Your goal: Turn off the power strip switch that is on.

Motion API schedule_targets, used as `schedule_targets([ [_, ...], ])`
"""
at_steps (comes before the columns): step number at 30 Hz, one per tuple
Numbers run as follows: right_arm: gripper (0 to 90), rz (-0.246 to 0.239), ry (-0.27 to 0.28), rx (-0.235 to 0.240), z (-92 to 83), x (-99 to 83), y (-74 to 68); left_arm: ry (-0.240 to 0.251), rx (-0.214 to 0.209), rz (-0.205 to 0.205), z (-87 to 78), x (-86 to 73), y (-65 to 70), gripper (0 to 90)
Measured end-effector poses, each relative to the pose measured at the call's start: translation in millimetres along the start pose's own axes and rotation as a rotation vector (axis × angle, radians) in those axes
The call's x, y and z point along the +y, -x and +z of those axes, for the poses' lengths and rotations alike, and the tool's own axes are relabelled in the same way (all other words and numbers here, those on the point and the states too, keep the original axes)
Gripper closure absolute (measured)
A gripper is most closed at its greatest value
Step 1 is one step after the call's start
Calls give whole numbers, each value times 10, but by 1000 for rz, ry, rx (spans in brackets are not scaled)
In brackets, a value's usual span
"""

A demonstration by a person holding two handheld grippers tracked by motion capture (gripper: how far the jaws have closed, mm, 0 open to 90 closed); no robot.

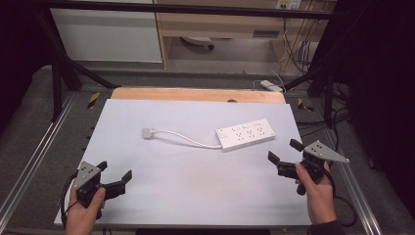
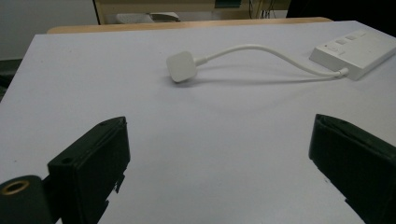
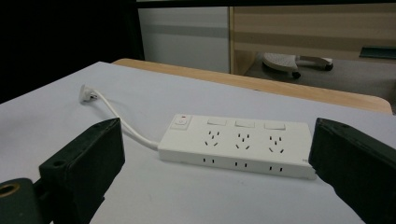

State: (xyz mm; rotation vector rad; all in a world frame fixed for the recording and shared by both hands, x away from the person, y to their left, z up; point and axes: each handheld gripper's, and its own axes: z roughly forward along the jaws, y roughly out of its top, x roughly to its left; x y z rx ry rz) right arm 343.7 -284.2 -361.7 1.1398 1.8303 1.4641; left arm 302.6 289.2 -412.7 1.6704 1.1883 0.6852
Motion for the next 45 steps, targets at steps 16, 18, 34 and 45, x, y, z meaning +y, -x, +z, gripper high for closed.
schedule_targets([
  [16, 33, -27, -16, -22, 96, 256, 34, 8, -1, 3, 2, -5, 0, 51],
  [18, 31, -28, -21, -24, 107, 277, 45, 11, -2, 2, 2, -5, 1, 51],
  [34, 24, -21, -14, -54, 156, 498, 166, 14, -12, -3, 16, -16, 11, 51],
  [45, 22, -11, -3, -65, 179, 495, 259, 18, -3, -2, 21, -23, -2, 52],
])
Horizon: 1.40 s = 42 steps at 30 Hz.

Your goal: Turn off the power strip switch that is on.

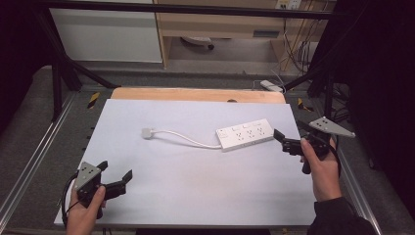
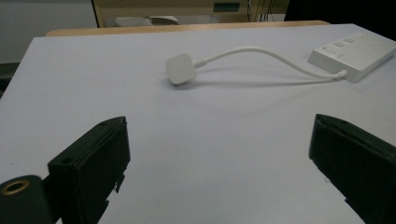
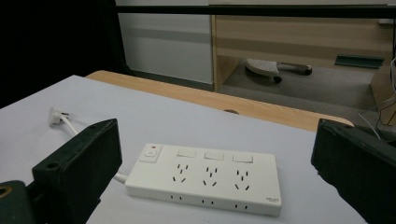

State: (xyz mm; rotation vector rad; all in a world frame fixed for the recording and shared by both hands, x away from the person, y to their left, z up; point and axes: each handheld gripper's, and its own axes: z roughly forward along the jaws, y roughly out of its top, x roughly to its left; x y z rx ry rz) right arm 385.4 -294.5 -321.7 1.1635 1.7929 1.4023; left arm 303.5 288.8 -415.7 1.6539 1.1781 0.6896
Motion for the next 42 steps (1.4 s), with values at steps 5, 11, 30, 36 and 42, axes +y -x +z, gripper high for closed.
schedule_targets([
  [5, 22, -12, -20, -1, 57, 1, 32, 11, 2, -3, -10, 4, -7, 52],
  [11, 21, -24, -33, 10, 113, 17, 28, 10, -5, -2, -10, 0, -7, 52],
  [30, 41, -24, -67, -29, 350, 201, 117, 7, -12, -2, -10, -5, -10, 52],
  [36, 51, -32, -77, -36, 445, 272, 150, 8, -12, -3, -8, -5, -12, 52],
  [42, 61, -34, -94, -41, 540, 320, 186, 5, -12, 2, -4, -7, -7, 52],
])
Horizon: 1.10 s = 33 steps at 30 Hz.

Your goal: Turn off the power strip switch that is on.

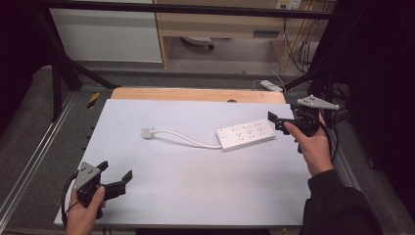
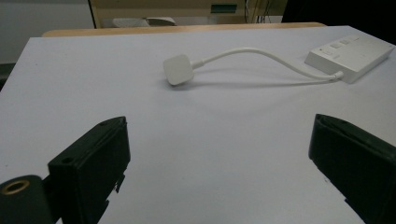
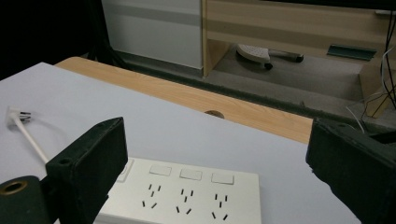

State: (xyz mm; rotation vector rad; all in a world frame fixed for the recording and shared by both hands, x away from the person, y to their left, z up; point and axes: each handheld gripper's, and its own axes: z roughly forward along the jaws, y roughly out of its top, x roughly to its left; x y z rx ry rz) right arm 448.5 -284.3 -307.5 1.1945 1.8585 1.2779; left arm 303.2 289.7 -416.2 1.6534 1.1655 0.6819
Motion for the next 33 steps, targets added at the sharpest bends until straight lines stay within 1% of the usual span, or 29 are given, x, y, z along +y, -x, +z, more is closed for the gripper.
schedule_targets([
  [6, 111, -2, -5, -17, 77, 53, 37, 1, -4, 2, 1, 0, 10, 52],
  [10, 185, 5, -17, -20, 127, 82, 56, -1, -5, 4, -5, 0, 11, 52],
  [13, 267, 0, -16, -29, 169, 94, 76, 2, -8, 5, -1, 1, 13, 52],
  [17, 371, 5, -14, -44, 232, 102, 115, 3, -11, 8, -3, 3, 16, 52],
  [24, 527, 21, -13, -70, 362, 93, 201, -1, -15, 15, -2, 2, 25, 52],
  [28, 610, 14, -17, -82, 442, 73, 217, 0, -15, 15, -7, 5, 20, 52],
  [33, 741, -5, -23, -90, 556, 41, 229, 1, -16, 17, -8, 8, 24, 52],
])
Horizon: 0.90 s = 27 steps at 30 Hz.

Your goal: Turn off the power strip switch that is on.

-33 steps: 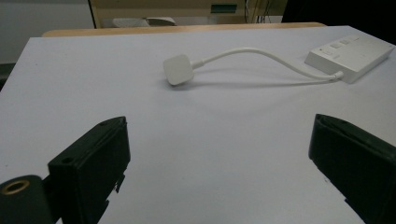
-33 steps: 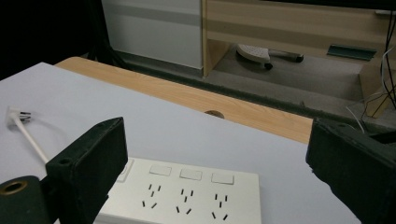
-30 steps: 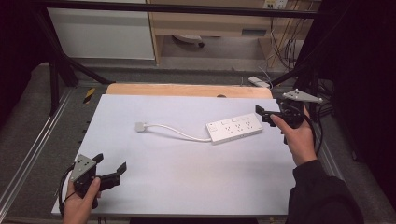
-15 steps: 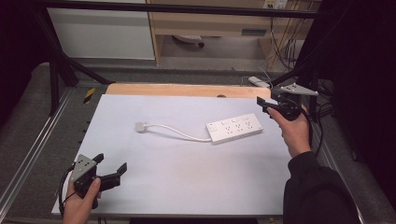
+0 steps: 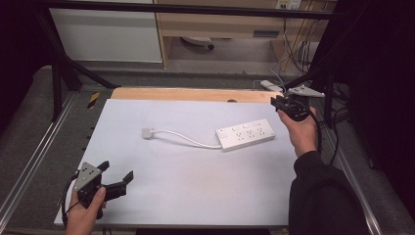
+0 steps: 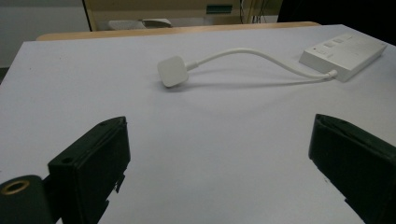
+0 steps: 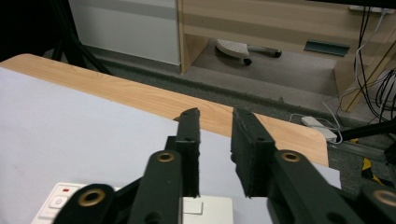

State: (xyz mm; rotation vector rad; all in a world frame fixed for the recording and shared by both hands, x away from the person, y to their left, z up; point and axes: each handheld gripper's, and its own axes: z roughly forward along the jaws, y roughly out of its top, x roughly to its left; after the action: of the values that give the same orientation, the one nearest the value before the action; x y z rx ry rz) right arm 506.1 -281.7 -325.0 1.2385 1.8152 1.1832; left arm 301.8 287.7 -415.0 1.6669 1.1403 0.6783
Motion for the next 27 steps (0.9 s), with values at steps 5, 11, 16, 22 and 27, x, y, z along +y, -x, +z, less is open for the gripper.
schedule_targets([
  [5, 833, -3, -5, -8, 128, -40, 8, 1, -3, 4, 0, 2, -1, 52],
  [11, 898, -15, -32, -17, 278, -113, 27, 3, -11, 5, 3, 7, 2, 53],
  [16, 900, -3, -52, -23, 381, -179, 50, 5, -13, 3, 4, 8, 1, 53],
  [22, 900, 8, -63, -24, 458, -234, 76, 7, -19, 11, 4, 9, 1, 53],
  [27, 900, 3, -71, -31, 505, -267, 86, 8, -19, 11, 5, 9, 1, 53],
])
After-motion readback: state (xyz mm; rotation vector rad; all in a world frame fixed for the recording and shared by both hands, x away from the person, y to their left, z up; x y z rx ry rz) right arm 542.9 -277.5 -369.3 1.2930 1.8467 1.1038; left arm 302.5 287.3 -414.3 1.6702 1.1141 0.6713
